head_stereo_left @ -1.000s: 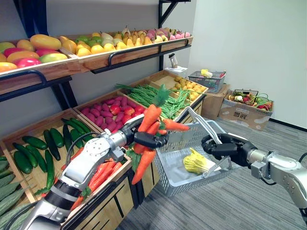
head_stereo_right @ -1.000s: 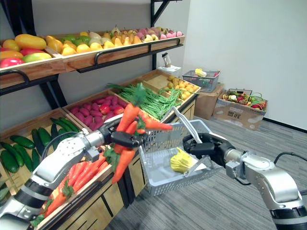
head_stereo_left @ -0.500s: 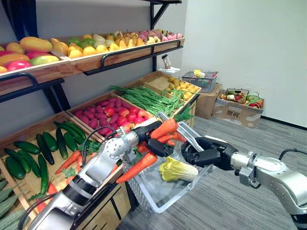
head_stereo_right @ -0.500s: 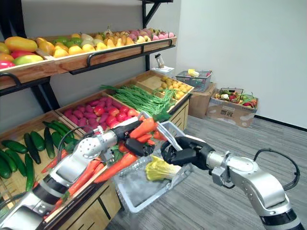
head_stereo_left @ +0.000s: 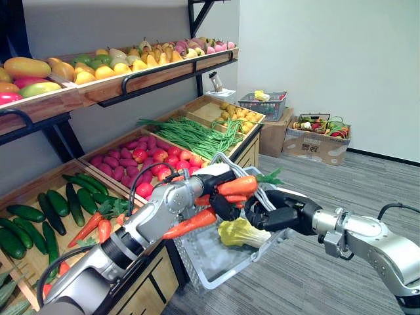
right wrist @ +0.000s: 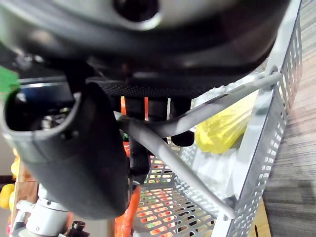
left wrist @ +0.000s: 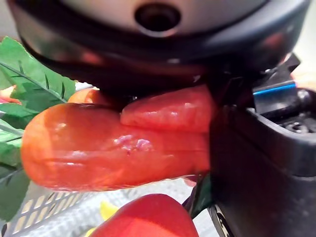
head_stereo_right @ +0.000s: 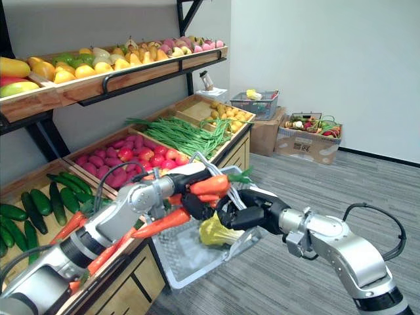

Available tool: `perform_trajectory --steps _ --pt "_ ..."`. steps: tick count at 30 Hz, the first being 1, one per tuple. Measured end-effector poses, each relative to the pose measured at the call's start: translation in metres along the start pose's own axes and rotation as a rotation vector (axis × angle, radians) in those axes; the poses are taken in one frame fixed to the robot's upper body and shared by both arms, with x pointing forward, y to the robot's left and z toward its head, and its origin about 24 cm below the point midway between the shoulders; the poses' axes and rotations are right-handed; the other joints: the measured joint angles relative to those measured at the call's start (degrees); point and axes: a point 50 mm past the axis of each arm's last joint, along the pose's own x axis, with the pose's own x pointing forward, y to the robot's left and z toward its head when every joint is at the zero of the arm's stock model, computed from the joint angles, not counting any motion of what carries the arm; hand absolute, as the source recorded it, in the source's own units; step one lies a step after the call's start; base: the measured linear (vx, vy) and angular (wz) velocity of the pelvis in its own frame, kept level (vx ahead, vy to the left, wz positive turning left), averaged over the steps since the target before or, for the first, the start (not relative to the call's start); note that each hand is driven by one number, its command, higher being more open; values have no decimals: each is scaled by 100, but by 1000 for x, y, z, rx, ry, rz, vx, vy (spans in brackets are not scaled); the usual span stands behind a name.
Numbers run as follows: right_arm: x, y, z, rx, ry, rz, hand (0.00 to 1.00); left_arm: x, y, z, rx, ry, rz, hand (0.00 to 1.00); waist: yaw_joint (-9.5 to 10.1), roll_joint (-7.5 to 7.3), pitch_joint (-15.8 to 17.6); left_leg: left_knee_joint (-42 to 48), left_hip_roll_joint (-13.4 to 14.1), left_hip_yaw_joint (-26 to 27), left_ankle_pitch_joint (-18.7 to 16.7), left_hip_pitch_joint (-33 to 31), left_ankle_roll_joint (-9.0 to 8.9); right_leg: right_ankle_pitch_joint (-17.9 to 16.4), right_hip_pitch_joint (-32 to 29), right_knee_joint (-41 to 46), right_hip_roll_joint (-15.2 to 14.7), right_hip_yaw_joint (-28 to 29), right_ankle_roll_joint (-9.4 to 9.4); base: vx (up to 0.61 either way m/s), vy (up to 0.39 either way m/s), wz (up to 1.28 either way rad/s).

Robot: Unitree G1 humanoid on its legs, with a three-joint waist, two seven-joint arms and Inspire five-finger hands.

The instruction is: Pick vegetable in the basket

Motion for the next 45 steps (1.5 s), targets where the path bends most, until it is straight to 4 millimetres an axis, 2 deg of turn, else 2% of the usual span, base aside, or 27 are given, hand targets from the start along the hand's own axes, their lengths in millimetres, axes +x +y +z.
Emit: perform_trajectory --steps 8,13,16,20,23,27,28,34,38,42,45 --pt "4 6 -14 -18 121 26 0 11 -30 -7 147 59 -175 100 -81 93 -9 -53 -35 96 5 -7 3 -1 -96 33 -1 99 6 0 5 -6" --pt "3 6 -21 -6 150 33 0 12 -37 -8 187 68 -236 100 -131 140 -14 -91 -42 101 17 15 -1 -1 -86 28 1 98 7 0 0 0" --pt "3 6 -21 -5 150 33 0 13 -41 -9 202 69 -266 100 -130 154 -24 -96 -45 100 18 24 2 -1 -73 29 -1 97 7 0 0 0" --pt "6 19 -11 -19 79 113 0 16 -74 -14 219 83 -415 100 -152 215 -41 -111 -49 99 19 78 1 -8 -9 10 -6 95 15 0 0 0" --pt "7 25 -5 -32 38 145 0 16 -76 -13 214 70 -416 100 -142 220 -45 -111 -49 95 21 75 4 -9 -7 12 -10 92 16 0 0 0" --pt "6 29 -2 -40 14 182 0 16 -66 -12 178 53 -334 100 -133 240 -59 -117 -47 79 22 66 6 -18 -9 14 -22 82 28 8 1 1" --pt "6 30 -2 -30 13 191 0 11 -48 -9 142 24 -249 100 -131 240 -58 -127 -47 58 24 57 5 -27 -11 16 -26 62 33 44 1 7" --pt "-7 26 13 -68 -67 139 0 -11 -16 -5 52 -26 -142 100 -112 248 -64 -214 -122 -75 63 61 13 -160 -24 162 -70 -67 40 31 6 12" --pt "-15 18 20 -73 -110 79 0 -32 16 -10 -37 -36 -17 100 -65 250 -65 -276 -166 -168 86 55 30 -223 -27 215 -131 -150 52 21 11 12" --pt "-19 15 19 -52 -118 52 0 -47 40 -12 -205 -94 72 100 39 249 -65 -293 -185 -235 88 55 30 -248 6 212 -148 -226 52 25 13 10" --pt "-20 15 14 -34 -105 44 0 -55 48 -16 -269 -97 103 100 116 249 -65 -311 -186 -271 93 49 27 -254 19 200 -153 -269 52 30 4 7"
